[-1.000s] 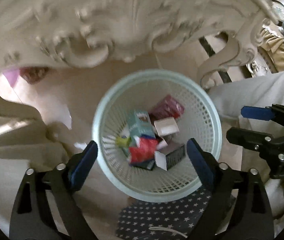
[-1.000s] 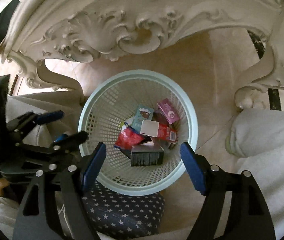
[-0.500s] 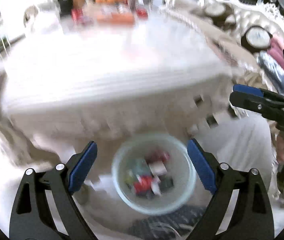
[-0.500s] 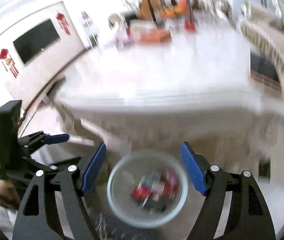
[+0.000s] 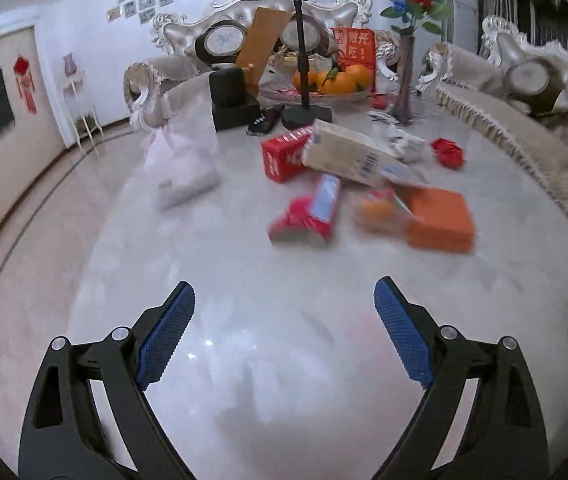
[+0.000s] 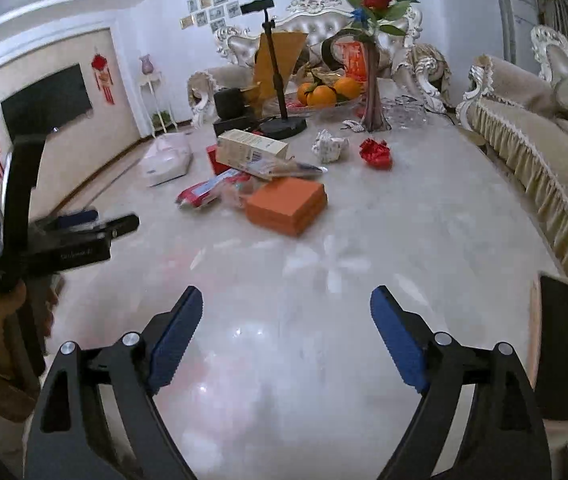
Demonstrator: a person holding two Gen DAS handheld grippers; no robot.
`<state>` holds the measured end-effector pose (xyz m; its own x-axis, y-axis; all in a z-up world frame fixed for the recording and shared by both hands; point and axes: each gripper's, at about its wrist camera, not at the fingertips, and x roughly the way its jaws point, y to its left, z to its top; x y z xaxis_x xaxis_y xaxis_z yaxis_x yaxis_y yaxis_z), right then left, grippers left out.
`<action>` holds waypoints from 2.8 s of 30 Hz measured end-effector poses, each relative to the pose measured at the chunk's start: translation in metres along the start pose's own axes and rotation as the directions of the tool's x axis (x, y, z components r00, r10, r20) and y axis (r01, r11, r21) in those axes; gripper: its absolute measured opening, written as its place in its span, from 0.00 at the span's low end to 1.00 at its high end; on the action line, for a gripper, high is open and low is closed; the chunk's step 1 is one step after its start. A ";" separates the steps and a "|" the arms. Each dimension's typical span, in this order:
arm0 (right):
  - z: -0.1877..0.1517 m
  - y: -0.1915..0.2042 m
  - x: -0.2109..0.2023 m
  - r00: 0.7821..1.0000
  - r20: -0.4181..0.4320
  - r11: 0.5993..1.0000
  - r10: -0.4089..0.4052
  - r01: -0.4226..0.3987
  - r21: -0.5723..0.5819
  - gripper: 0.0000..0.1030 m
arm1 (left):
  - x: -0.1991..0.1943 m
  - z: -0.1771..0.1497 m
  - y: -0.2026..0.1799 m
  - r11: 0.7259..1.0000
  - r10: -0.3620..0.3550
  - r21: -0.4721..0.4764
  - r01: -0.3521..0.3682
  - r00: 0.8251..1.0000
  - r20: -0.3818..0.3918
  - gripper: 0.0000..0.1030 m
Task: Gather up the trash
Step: 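Move both open tools back over the table toward the remaining items, then grasp the pink toothpaste tube with the left tool while the right grasps the orange box, then release the pink tube and orange box into the wastebasket from both tools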
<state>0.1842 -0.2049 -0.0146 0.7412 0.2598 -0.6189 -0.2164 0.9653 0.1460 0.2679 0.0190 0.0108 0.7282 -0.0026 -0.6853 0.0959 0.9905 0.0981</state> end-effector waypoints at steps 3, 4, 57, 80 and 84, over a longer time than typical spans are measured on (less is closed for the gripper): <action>0.017 0.009 0.029 0.999 -0.036 1.000 -0.013 0.013 0.002 0.79 | 0.022 0.020 0.004 1.000 -0.030 -0.008 0.029 0.999 -0.018 0.86; 0.023 0.012 0.038 0.999 -0.045 1.000 -0.024 0.024 0.004 0.79 | 0.030 0.024 0.002 0.999 -0.040 -0.001 0.040 0.999 -0.030 0.86; 0.071 -0.034 0.144 0.973 -0.212 0.993 -0.087 0.069 -0.092 0.69 | 0.149 0.070 -0.024 0.992 -0.105 0.045 0.116 0.973 -0.207 0.27; -0.120 -0.012 -0.139 0.951 -0.145 0.960 0.274 -0.262 0.100 0.69 | -0.141 -0.156 -0.046 0.918 -0.395 -0.024 0.395 0.918 -0.010 0.27; -0.167 -0.001 -0.158 0.920 -0.264 0.954 0.290 -0.255 0.159 0.69 | -0.159 -0.226 -0.057 0.919 -0.395 -0.069 0.389 0.904 -0.166 0.27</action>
<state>-0.0388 -0.2516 -0.0455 0.4510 0.5121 -0.7310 -0.2945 0.8585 0.4198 -0.0064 -0.0065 -0.0489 0.5076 -0.3706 -0.7778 0.3246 0.9185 -0.2259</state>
